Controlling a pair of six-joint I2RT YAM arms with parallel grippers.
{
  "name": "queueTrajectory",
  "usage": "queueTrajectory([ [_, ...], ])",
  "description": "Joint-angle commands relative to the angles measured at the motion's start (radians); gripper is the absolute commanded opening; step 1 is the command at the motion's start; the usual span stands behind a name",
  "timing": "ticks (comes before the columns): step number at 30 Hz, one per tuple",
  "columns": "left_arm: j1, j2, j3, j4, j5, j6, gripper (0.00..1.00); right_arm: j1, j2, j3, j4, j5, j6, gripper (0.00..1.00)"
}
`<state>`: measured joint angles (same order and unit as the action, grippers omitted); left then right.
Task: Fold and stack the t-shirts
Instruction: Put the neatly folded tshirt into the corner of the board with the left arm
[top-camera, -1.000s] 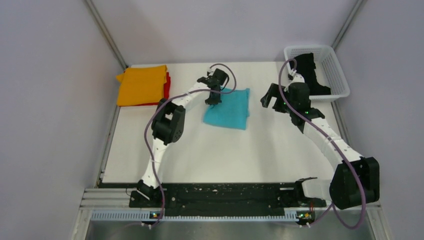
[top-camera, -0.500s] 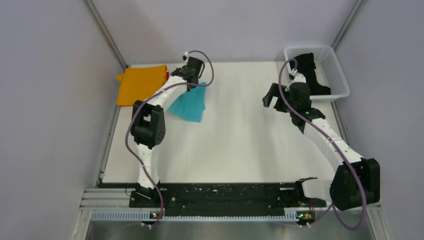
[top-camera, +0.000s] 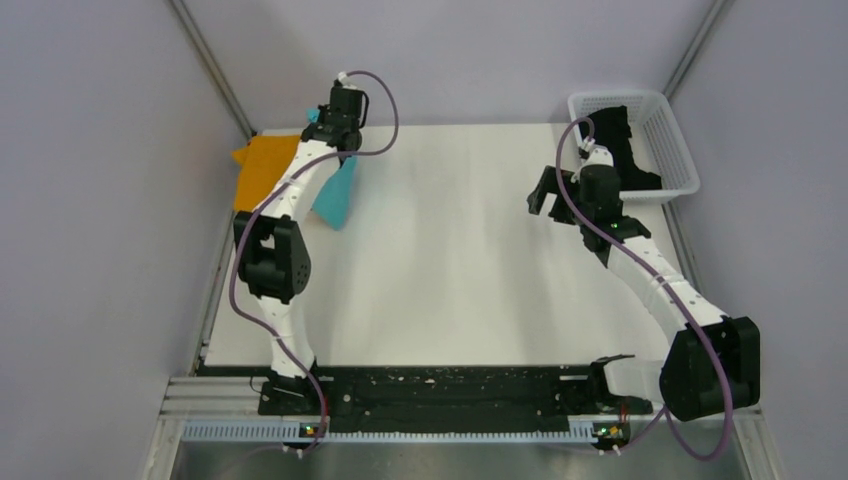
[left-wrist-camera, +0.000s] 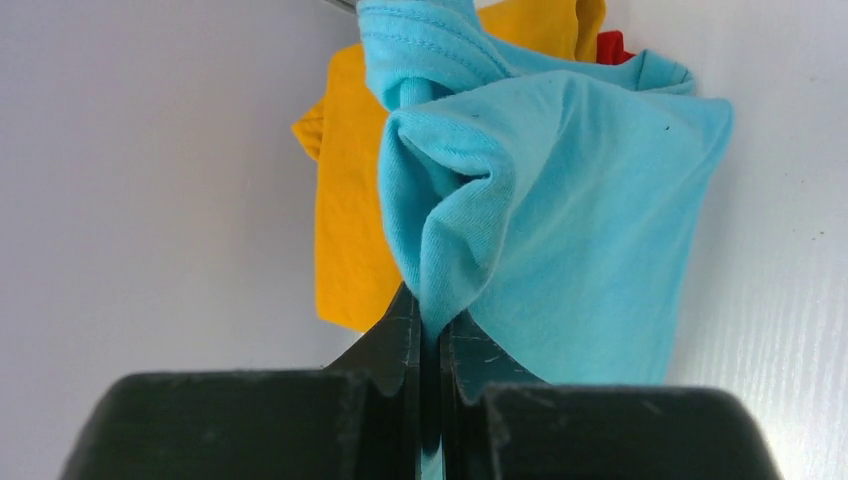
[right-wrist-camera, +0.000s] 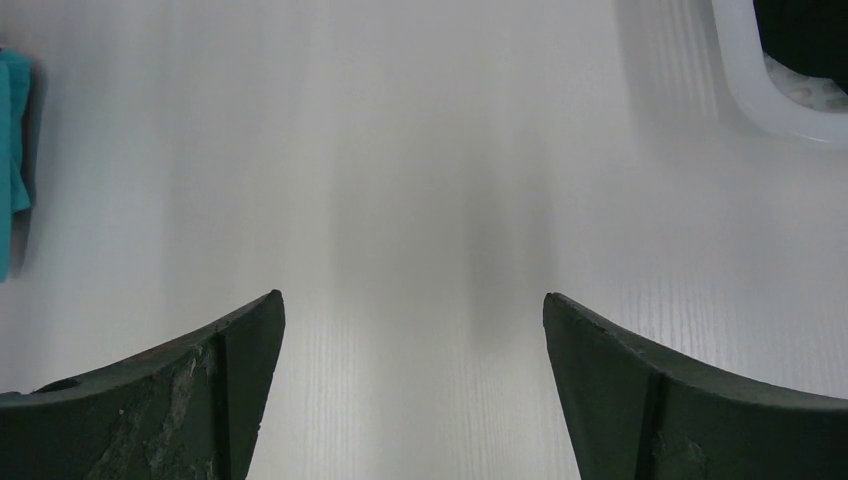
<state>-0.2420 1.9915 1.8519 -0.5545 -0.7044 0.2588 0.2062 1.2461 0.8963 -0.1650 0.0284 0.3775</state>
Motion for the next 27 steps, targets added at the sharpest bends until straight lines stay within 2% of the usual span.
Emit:
queueTrajectory([
  [1, 0.019, -0.066, 0.095, 0.014, 0.067, 0.033, 0.0, -0.008, -0.018, 0.015, 0.028, 0.019, -0.019, 0.99],
  [19, 0.045, -0.139, 0.234, -0.024, 0.159, -0.012, 0.0, -0.007, 0.001, 0.022, 0.028, 0.025, -0.017, 0.99],
  [27, 0.113, -0.101, 0.231, -0.042, 0.203, -0.059, 0.0, -0.008, 0.006, 0.021, 0.027, 0.03, -0.017, 0.99],
])
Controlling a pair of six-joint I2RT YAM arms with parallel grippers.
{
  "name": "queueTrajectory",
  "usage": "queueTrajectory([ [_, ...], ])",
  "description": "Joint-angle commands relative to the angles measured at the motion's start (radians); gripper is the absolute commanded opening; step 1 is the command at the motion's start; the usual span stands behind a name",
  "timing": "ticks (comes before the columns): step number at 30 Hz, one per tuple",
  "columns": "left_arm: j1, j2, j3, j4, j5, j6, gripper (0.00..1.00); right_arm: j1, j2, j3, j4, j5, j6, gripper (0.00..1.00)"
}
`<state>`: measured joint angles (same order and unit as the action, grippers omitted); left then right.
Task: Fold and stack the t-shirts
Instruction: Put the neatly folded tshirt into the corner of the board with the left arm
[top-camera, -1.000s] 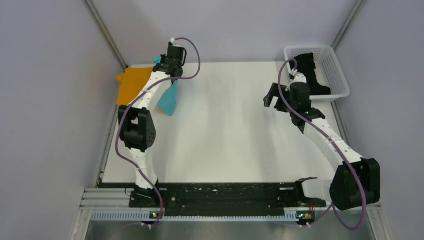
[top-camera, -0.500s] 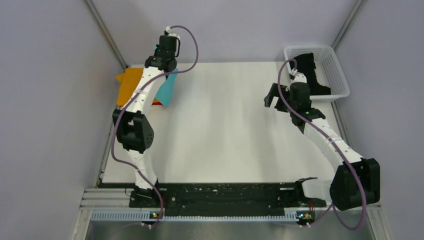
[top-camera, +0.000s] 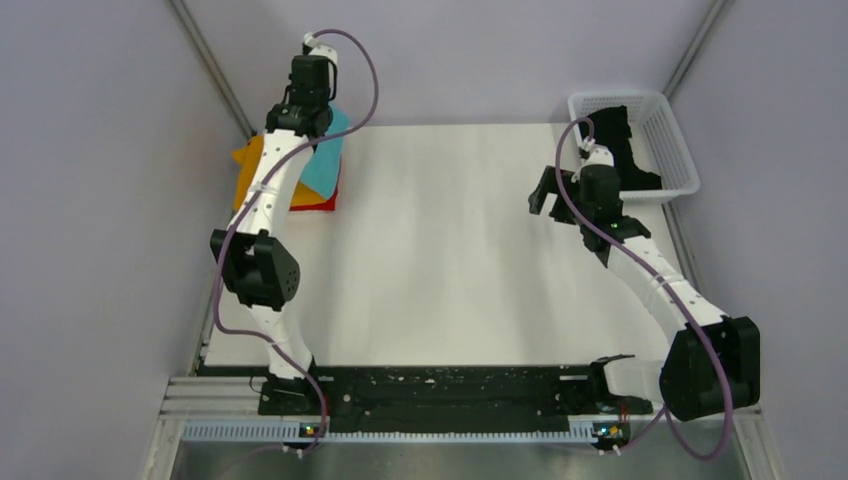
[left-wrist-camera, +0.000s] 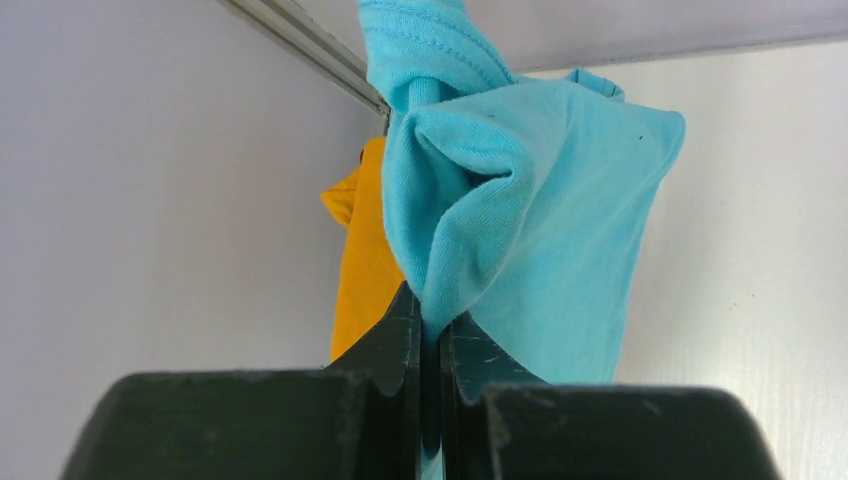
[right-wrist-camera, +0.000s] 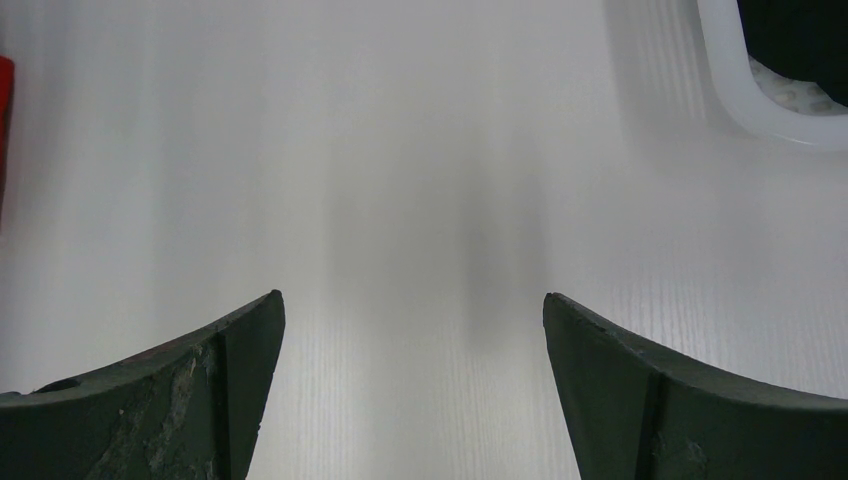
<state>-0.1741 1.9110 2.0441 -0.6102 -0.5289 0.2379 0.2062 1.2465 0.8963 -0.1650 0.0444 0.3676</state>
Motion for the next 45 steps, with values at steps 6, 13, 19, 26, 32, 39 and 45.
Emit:
queueTrajectory([
  [6, 0.126, 0.055, 0.039, 0.034, 0.088, -0.074, 0.0, -0.008, 0.017, 0.026, 0.021, 0.022, -0.012, 0.99],
  [13, 0.231, 0.149, 0.041, 0.056, 0.169, -0.123, 0.0, -0.008, 0.023, 0.033, 0.002, 0.045, -0.016, 0.99],
  [19, 0.285, 0.212, 0.056, 0.083, 0.167, -0.134, 0.0, -0.008, 0.032, 0.032, -0.003, 0.054, -0.017, 0.99],
  [26, 0.312, 0.261, 0.059, 0.126, 0.137, -0.125, 0.07, -0.008, 0.047, 0.04, -0.006, 0.062, -0.02, 0.99],
  [32, 0.326, 0.277, 0.067, 0.146, 0.041, -0.164, 0.95, -0.007, 0.056, 0.051, -0.023, 0.083, -0.024, 0.99],
  [39, 0.326, 0.22, 0.072, 0.108, 0.073, -0.231, 0.99, -0.008, 0.021, 0.042, -0.028, 0.102, -0.003, 0.99],
  [45, 0.324, 0.061, -0.054, 0.073, 0.313, -0.358, 0.99, -0.008, -0.038, 0.027, -0.05, 0.14, 0.043, 0.99],
])
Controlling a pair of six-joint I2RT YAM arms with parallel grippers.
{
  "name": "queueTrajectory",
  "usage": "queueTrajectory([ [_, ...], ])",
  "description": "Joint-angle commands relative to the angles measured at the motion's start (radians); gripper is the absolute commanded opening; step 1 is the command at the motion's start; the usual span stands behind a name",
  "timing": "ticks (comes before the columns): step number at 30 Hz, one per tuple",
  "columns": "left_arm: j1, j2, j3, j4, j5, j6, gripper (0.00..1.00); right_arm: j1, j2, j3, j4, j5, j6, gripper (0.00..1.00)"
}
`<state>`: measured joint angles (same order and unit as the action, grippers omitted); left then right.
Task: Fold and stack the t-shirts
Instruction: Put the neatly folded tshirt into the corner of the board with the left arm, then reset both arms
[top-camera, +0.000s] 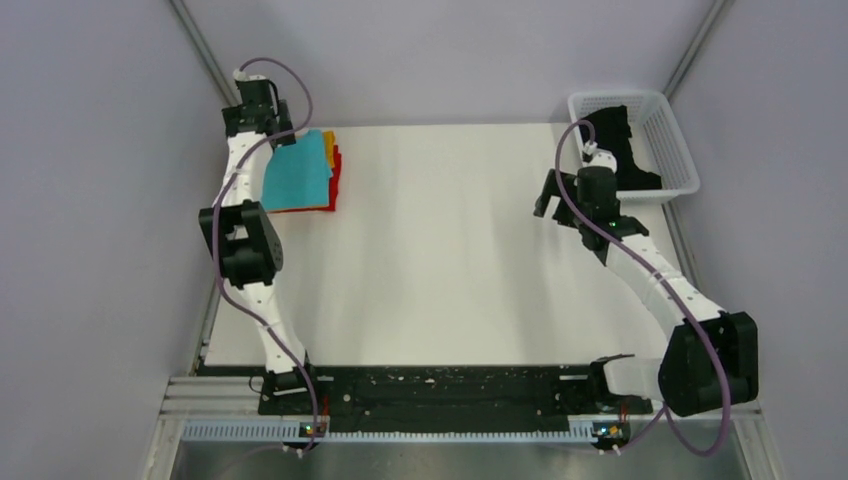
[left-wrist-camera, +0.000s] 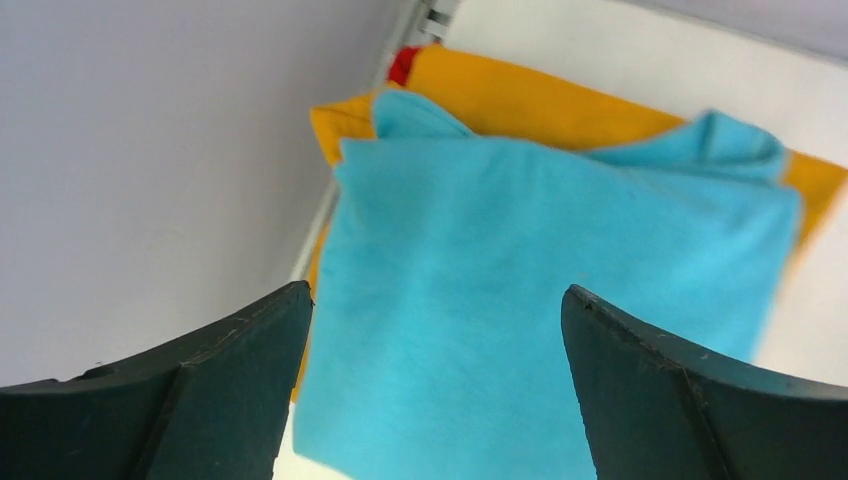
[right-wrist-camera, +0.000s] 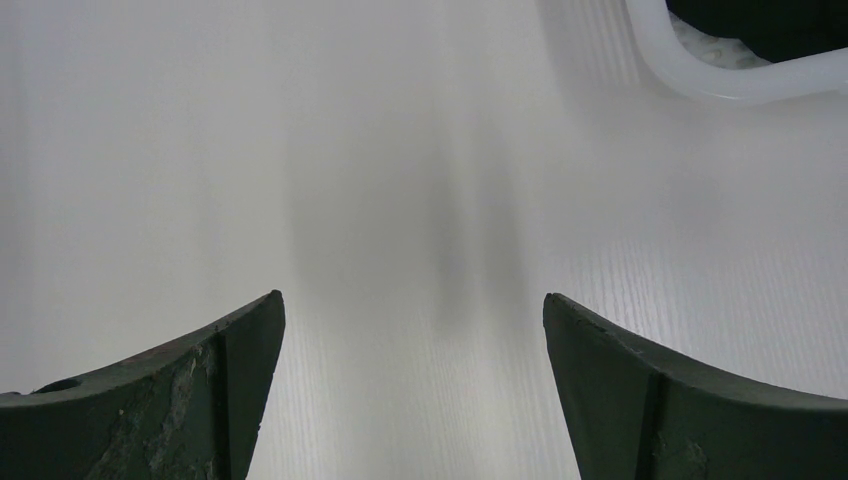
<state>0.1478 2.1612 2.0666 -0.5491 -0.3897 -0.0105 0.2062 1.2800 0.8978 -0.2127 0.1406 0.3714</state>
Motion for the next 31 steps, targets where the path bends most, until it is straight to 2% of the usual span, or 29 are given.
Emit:
queueTrajectory([
  [1, 0.001, -0.235, -0.144, 0.043, 0.239, -0.126, 0.98, -0.007, -0.084, 0.02, -0.011, 0.057, 0.054, 0.99],
  [4, -0.02, -0.39, -0.36, 0.159, 0.42, -0.224, 0.98, -0.007, -0.134, -0.004, -0.043, 0.109, 0.083, 0.99],
  [5, -0.034, -0.449, -0.436, 0.191, 0.434, -0.265, 0.99, -0.008, -0.153, -0.014, -0.059, 0.13, 0.092, 0.99],
  [8, -0.123, -0.651, -0.703, 0.317, 0.404, -0.359, 0.99, -0.007, -0.222, -0.06, -0.095, 0.162, 0.105, 0.99],
  [13, -0.442, -1.031, -1.156, 0.506, 0.24, -0.468, 0.99, -0.007, -0.377, -0.195, -0.137, 0.141, 0.118, 0.99],
  [16, -0.547, -1.183, -1.327, 0.472, 0.205, -0.592, 0.99, -0.008, -0.484, -0.292, -0.157, 0.11, 0.141, 0.99],
  [20, -0.622, -1.295, -1.456, 0.327, 0.093, -0.725, 0.99, -0.007, -0.614, -0.389, -0.19, 0.076, 0.184, 0.99],
  [24, -0.651, -1.354, -1.514, 0.264, 0.064, -0.816, 0.99, -0.008, -0.707, -0.438, -0.216, 0.025, 0.198, 0.99],
  [28, -0.68, -1.376, -1.509, 0.26, 0.04, -0.821, 0.99, -0.007, -0.742, -0.458, -0.218, -0.011, 0.198, 0.99],
  [31, -0.682, -1.356, -1.478, 0.235, 0.035, -0.797, 0.99, -0.007, -0.744, -0.448, -0.226, 0.021, 0.202, 0.99],
])
